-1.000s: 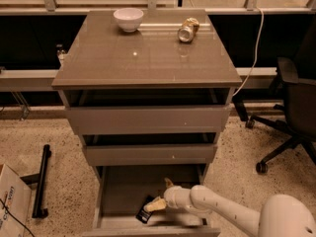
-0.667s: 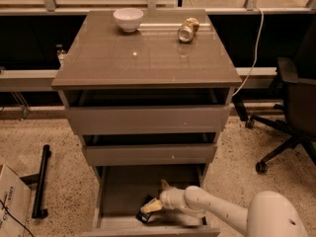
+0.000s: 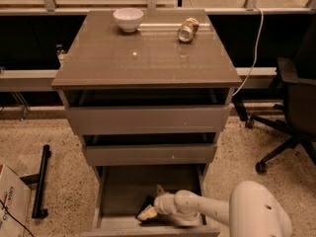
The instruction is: Pick rxbar blueberry from bottom drawer and place on counter
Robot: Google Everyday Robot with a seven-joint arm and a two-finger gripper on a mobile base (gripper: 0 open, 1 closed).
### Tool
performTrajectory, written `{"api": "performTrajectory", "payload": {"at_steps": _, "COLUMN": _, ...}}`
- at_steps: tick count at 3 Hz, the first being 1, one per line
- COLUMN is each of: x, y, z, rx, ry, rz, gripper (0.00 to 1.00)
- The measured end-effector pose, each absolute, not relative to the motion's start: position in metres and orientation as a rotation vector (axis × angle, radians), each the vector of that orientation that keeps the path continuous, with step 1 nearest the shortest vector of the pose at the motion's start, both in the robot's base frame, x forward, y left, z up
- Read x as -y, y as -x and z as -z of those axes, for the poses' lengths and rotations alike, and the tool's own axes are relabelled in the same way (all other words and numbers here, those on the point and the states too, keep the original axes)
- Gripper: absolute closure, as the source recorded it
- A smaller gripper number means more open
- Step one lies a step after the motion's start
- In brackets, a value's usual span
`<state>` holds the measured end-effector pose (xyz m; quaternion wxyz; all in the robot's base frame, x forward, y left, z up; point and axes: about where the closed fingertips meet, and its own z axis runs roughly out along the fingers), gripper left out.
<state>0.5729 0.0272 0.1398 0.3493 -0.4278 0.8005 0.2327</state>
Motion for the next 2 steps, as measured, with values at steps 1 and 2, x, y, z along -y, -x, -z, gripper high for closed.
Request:
{"api": "performTrajectory", "payload": {"at_steps": 1, "x": -0.0376, "y": -0.5628, "z": -0.1218, "rx": -2.098, "ry": 1.131, "rz": -0.553, "gripper": 0.02}}
{"api": "performTrajectory", "payload": {"at_steps": 2, "x": -0.0403, "y": -0.5602, "z": -0.112, "rx": -2.117, "ry": 1.115, "rz": -0.527, "gripper": 0.24}}
